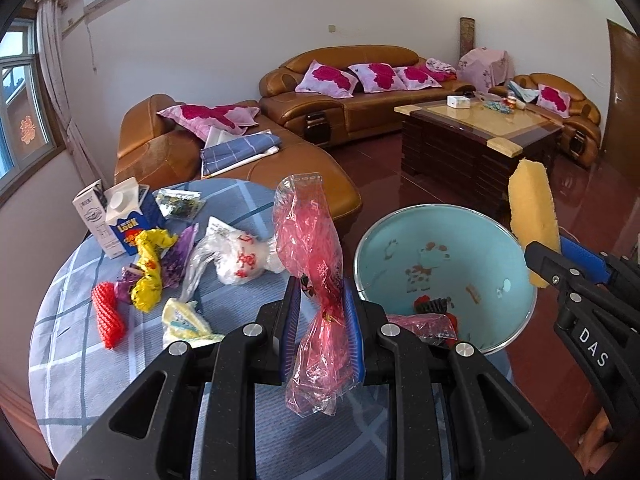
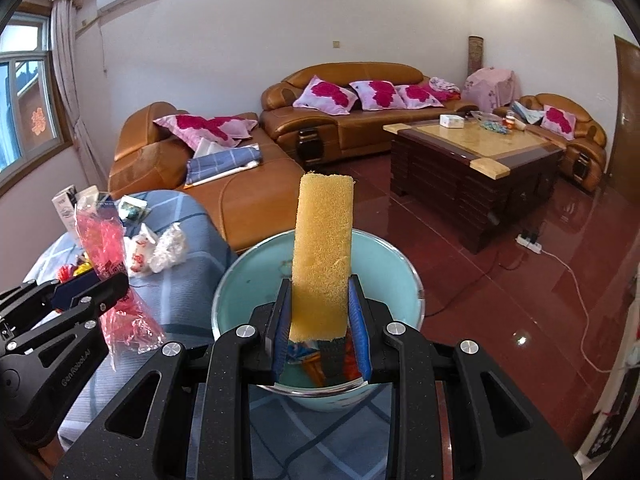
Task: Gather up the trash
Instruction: 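Open both tools over the bucket to drop the bag and sponge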
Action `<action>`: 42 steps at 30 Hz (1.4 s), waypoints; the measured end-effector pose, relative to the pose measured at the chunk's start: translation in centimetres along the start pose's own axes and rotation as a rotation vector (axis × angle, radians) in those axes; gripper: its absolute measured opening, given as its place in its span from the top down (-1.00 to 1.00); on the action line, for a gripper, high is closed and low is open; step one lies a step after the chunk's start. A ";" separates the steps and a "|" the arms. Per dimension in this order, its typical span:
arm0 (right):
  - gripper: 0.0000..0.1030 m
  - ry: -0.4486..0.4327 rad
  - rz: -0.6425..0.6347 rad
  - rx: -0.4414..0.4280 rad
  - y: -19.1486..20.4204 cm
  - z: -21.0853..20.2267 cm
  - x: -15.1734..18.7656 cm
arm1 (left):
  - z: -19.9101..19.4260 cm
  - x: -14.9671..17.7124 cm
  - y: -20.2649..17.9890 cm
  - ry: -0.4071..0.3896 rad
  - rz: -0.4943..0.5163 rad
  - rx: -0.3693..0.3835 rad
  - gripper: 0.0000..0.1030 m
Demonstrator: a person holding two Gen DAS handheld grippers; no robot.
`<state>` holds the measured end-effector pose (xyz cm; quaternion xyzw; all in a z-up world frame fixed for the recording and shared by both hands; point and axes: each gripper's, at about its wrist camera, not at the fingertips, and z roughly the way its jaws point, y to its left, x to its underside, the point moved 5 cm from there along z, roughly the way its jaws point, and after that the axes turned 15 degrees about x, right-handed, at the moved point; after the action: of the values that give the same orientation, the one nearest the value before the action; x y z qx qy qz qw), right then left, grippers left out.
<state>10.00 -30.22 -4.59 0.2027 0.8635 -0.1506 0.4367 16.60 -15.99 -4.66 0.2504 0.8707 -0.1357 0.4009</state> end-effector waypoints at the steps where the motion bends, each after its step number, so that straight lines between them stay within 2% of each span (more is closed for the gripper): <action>1: 0.46 0.004 0.002 0.005 -0.2 0.2 0.1 | 0.2 -0.1 -0.1 0.002 0.001 0.003 0.57; 11: 0.46 0.045 0.002 0.061 -1.9 2.6 0.6 | 3.2 -0.8 -1.6 0.015 0.004 0.080 0.57; 18: 0.46 0.098 -0.002 0.079 -2.4 4.8 1.4 | 5.5 -1.2 -2.7 0.046 0.014 0.095 0.57; 29: 0.45 0.136 -0.022 0.089 -2.4 6.5 2.1 | 9.3 -1.0 -3.8 0.108 0.024 0.126 0.56; 32: 0.37 0.139 -0.017 0.088 -2.3 6.9 1.7 | 9.9 -0.9 -3.9 0.119 0.025 0.127 0.53; 33: 0.32 0.134 -0.009 0.084 -2.4 6.8 1.7 | 10.0 -0.9 -3.9 0.121 0.026 0.122 0.47; 35: 0.25 0.125 0.003 0.086 -2.8 6.6 1.6 | 10.1 -1.0 -3.9 0.117 0.024 0.118 0.15; 39: 0.25 0.115 0.029 0.089 -3.6 6.3 1.5 | 9.7 -1.2 -4.0 0.102 0.031 0.111 -0.02; 42: 0.24 0.099 0.060 0.102 -4.4 5.8 1.1 | 9.1 -1.4 -3.9 0.083 0.028 0.092 -0.23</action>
<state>11.26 -36.31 -8.47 0.2574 0.8688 -0.1711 0.3870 21.01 -23.66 -9.35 0.2859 0.8759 -0.1594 0.3545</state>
